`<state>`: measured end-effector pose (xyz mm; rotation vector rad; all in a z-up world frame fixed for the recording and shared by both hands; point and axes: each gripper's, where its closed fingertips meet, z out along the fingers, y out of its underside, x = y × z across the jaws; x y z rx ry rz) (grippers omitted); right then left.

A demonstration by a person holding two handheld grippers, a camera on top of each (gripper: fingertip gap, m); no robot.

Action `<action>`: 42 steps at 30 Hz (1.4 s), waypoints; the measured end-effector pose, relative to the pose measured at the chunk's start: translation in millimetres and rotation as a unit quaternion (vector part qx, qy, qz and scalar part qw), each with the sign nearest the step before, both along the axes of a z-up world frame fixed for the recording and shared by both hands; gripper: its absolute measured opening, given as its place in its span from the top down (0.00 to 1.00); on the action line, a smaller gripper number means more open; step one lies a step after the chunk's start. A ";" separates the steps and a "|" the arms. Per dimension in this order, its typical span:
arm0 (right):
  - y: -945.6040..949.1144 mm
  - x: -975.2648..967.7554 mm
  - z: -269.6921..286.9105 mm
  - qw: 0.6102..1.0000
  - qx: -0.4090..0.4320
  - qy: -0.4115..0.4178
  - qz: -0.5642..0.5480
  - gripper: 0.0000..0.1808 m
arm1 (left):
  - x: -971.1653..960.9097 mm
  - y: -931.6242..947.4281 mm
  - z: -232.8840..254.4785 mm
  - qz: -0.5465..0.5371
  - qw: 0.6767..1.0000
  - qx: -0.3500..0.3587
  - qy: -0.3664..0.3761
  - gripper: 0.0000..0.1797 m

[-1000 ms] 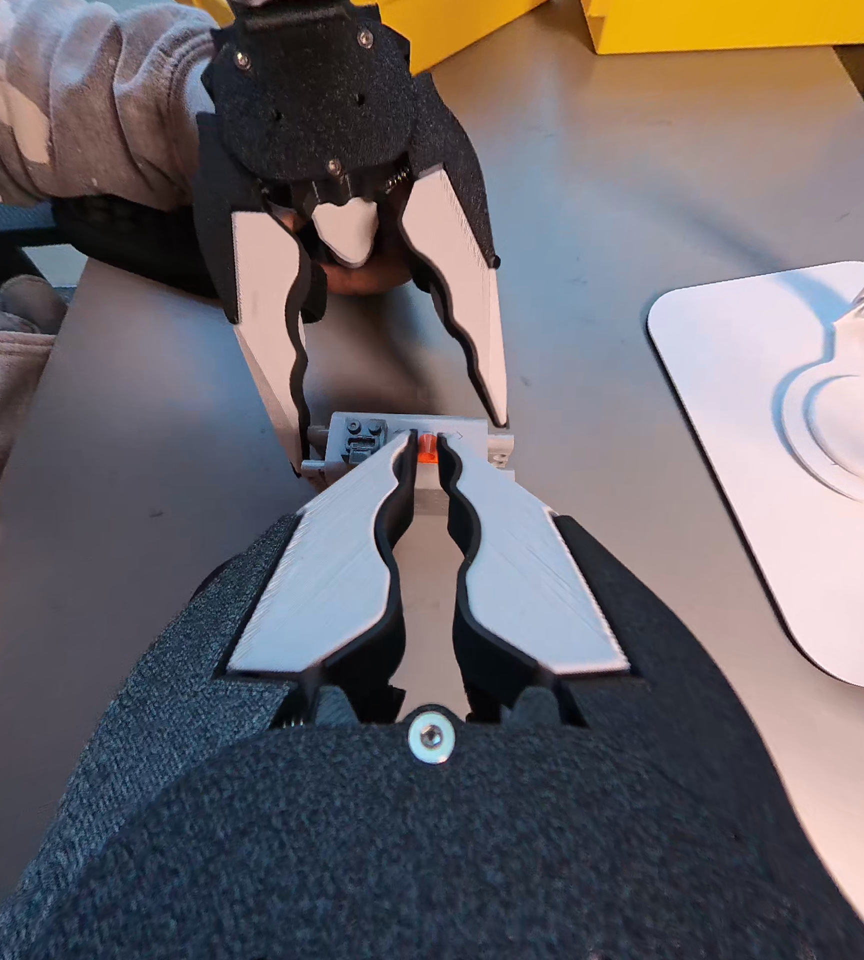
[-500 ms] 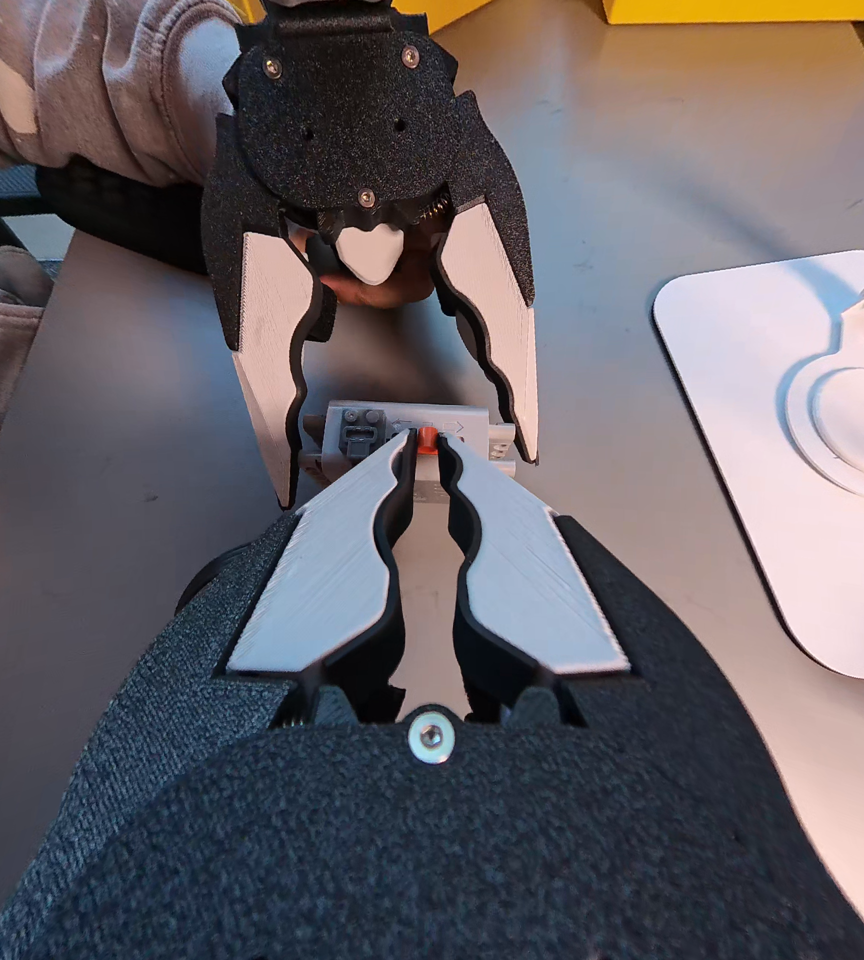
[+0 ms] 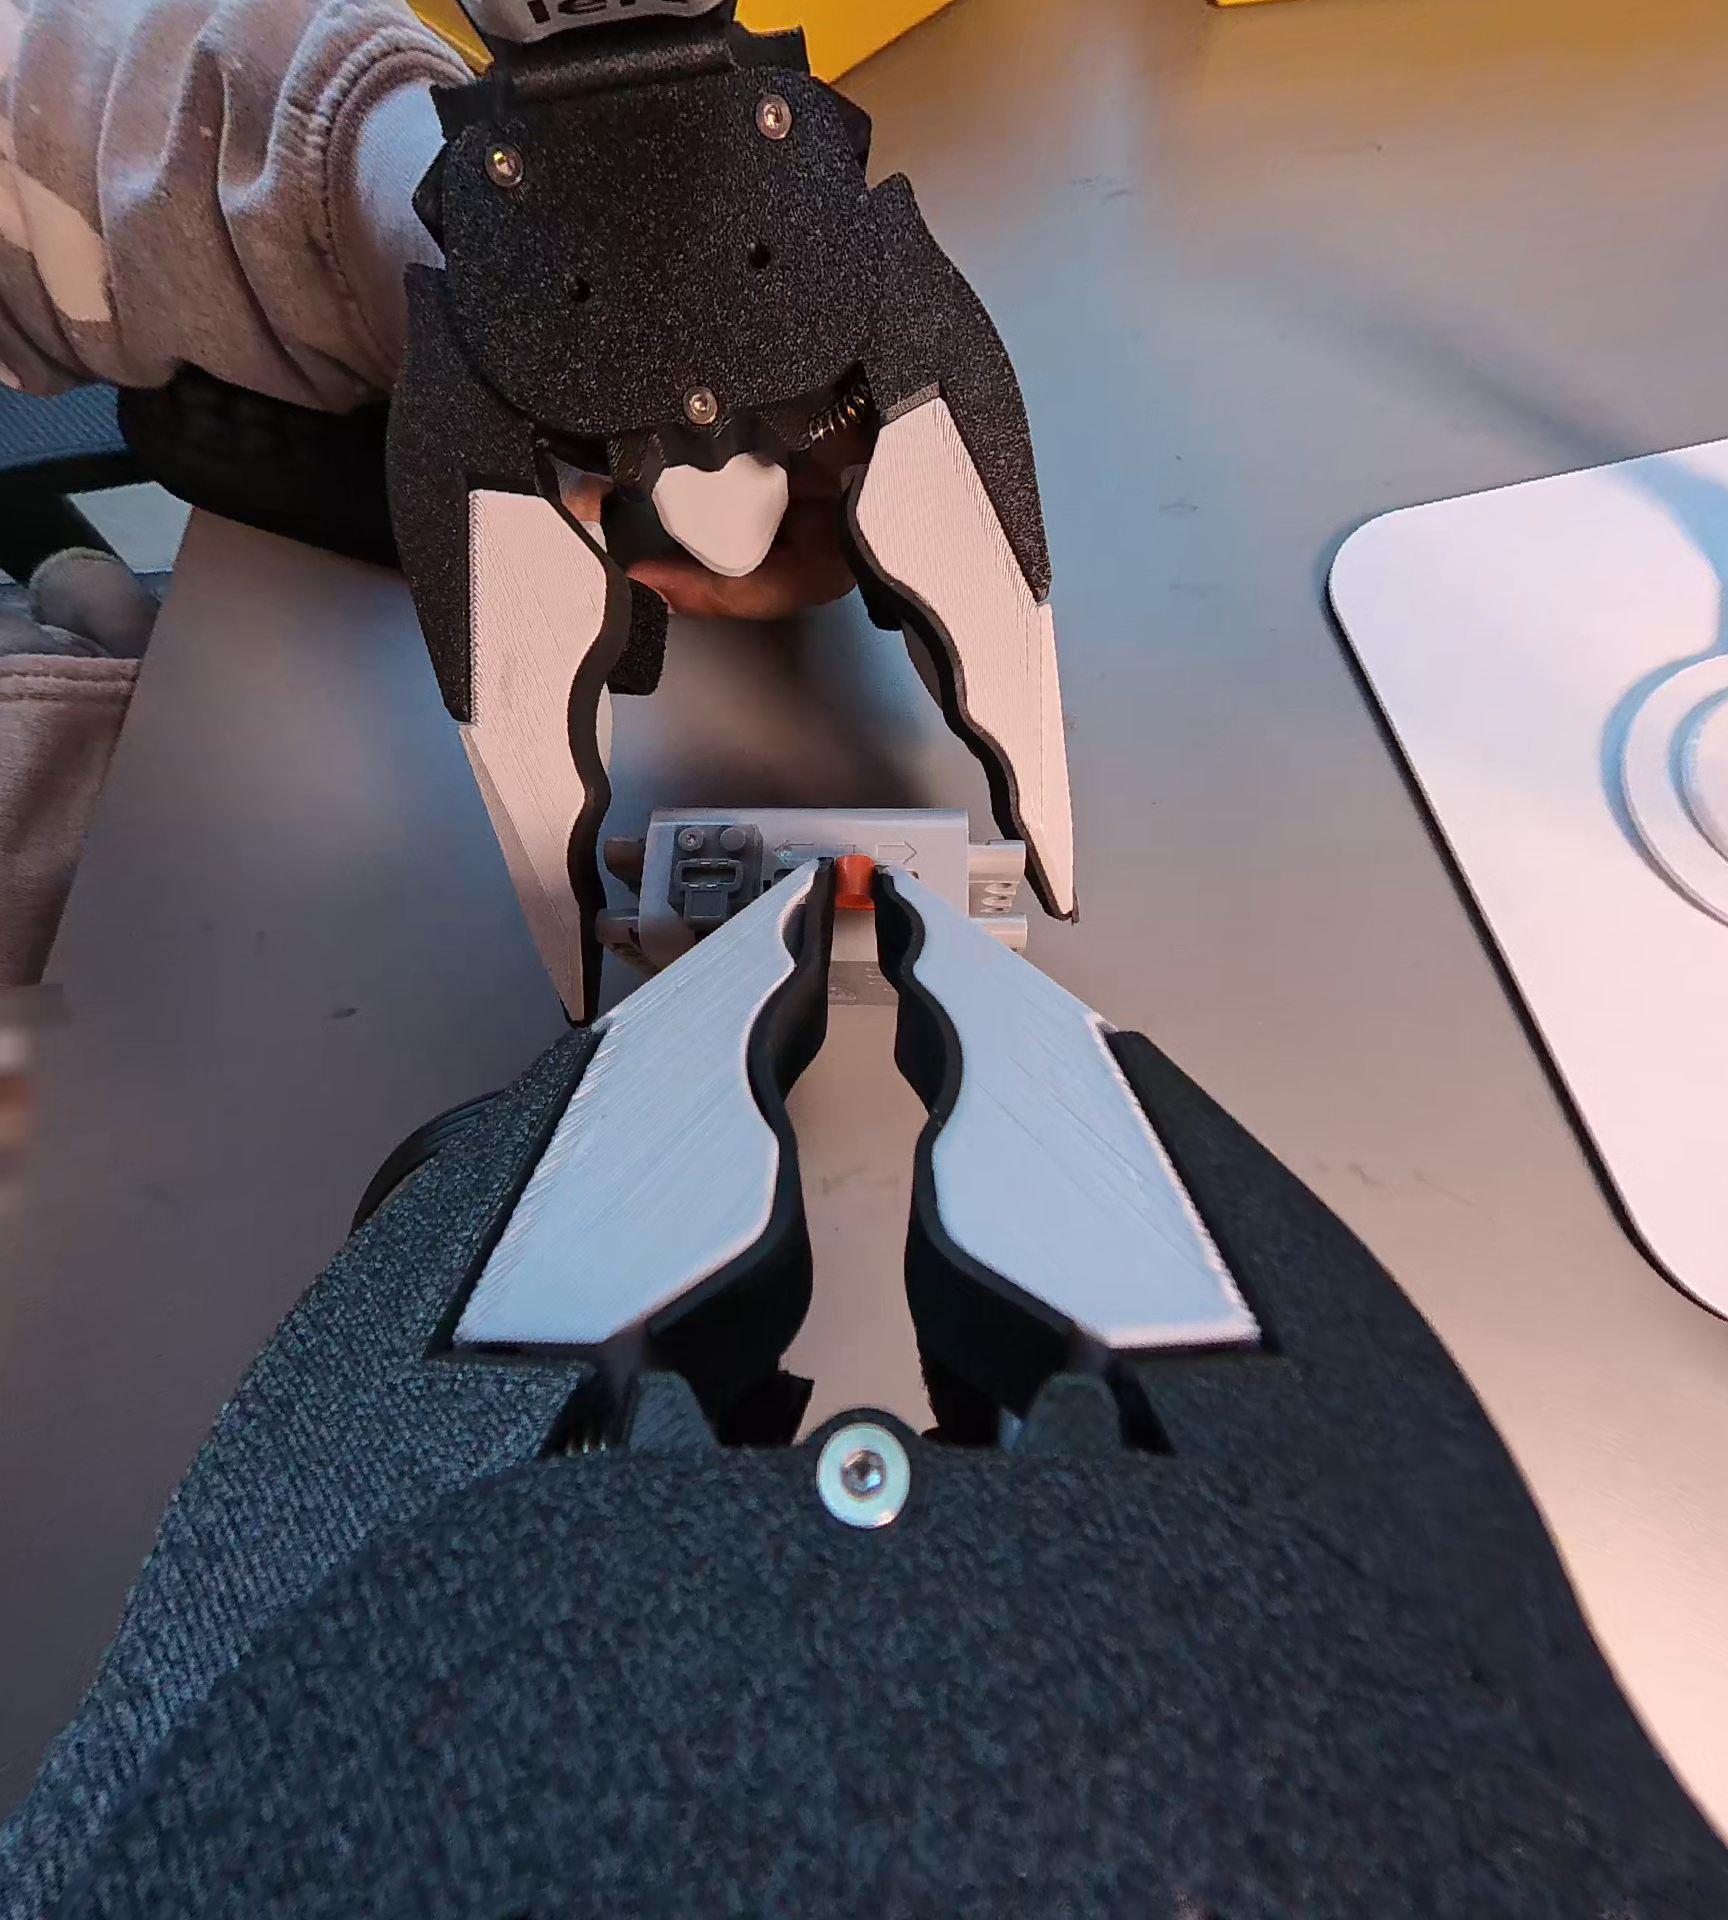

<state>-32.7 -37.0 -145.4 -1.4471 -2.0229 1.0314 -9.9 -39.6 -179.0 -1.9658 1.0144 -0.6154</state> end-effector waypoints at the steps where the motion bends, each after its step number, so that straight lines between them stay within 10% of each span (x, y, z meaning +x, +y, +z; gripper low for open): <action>1: 0.2 -0.4 0.1 1.000 -0.002 -0.001 -0.002 0.96 | -0.2 0.0 0.0 0.000 1.000 0.000 0.000 0.43; 42: -11.8 3.1 4.6 0.999 0.012 0.012 0.027 0.97 | -1.9 0.1 4.6 0.012 0.996 0.081 0.040 0.43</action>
